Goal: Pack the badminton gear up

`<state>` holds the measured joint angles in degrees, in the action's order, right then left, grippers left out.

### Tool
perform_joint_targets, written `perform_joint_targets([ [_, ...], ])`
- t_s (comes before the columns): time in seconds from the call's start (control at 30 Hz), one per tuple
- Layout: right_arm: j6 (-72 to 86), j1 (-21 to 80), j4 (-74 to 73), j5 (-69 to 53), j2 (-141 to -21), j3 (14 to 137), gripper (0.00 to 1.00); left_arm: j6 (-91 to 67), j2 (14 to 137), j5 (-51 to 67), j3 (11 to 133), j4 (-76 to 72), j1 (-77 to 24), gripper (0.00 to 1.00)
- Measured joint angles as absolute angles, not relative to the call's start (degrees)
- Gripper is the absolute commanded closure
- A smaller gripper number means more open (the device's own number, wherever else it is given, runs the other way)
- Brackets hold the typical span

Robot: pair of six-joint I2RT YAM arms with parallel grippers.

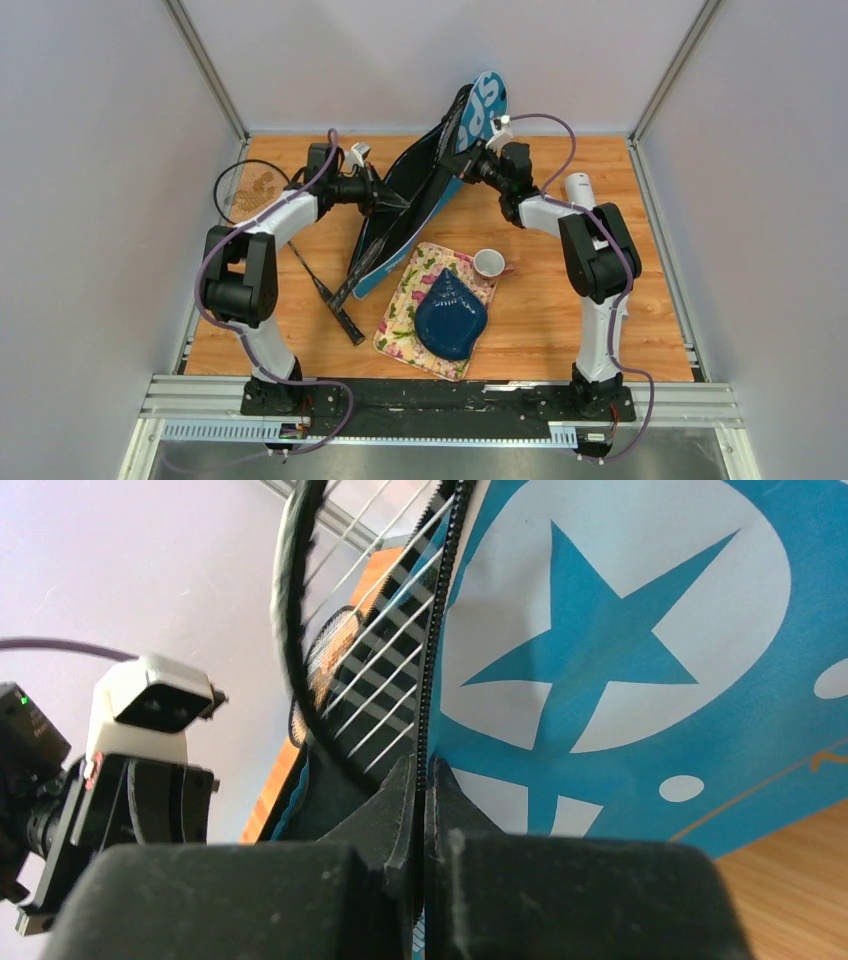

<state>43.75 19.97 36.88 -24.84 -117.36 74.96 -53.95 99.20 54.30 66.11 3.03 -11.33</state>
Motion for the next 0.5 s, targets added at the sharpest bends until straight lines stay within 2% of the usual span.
perform_joint_targets([
  [0.2, 43.62, 19.84, 36.64, -23.42, -117.34, 74.06, 1.0, -49.47, 109.27, 52.36, 80.97, 9.98, -13.45, 1.0],
  [0.5, 43.48, 19.81, 39.05, -22.74, -116.29, 69.87, 1.0, -44.84, 120.6, 51.77, 92.6, 13.87, -15.16, 1.0],
])
